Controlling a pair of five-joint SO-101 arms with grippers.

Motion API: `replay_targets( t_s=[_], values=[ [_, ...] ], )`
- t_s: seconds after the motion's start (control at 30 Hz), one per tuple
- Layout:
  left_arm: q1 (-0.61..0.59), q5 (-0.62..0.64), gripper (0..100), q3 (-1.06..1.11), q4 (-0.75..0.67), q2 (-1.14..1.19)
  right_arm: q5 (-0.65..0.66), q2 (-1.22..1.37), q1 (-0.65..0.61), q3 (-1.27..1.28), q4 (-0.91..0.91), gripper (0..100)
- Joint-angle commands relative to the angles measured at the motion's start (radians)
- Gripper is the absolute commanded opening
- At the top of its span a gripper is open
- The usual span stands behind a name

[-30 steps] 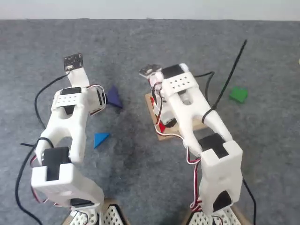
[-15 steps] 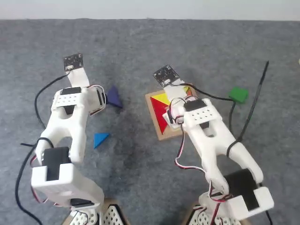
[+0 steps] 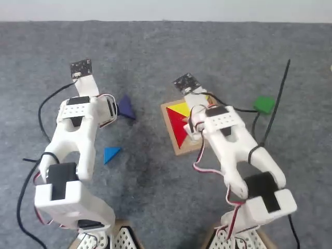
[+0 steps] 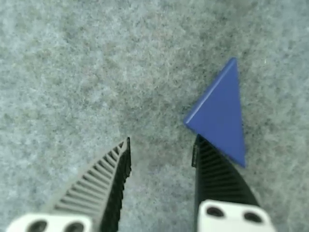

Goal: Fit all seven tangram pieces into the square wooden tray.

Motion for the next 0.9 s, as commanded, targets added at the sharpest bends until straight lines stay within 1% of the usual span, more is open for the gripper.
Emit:
replay_targets(
  t_s=[0.0, 0.2, 0.5, 0.57, 0.73, 0.87],
  values=[
    [-0.006, -0.012, 21, -0.010, -0.015, -0.038, 0.017, 0.015, 0.035, -0.089, -0.010, 23.4],
    [-0.006, -0.012, 21, -0.012, -0.015, -0.038, 0.041, 0.027, 0.039, -0.155, 0.027, 23.4],
    [-0.008, -0.012, 21, -0.012, -0.014, -0.040, 0.052, 0.065, 0.041, -0.222, 0.027, 23.4],
    [-0.008, -0.012, 21, -0.012, -0.014, -0.038, 0.052, 0.073, 0.041, -0.230, 0.065, 23.4],
    [-0.008, -0.012, 21, -0.013, -0.017, -0.038, 0.052, -0.059, 0.041, -0.195, 0.140, 23.4],
    [-0.008, -0.012, 21, -0.013, -0.017, -0.040, 0.051, -0.208, 0.039, -0.077, 0.107, 23.4]
  ],
)
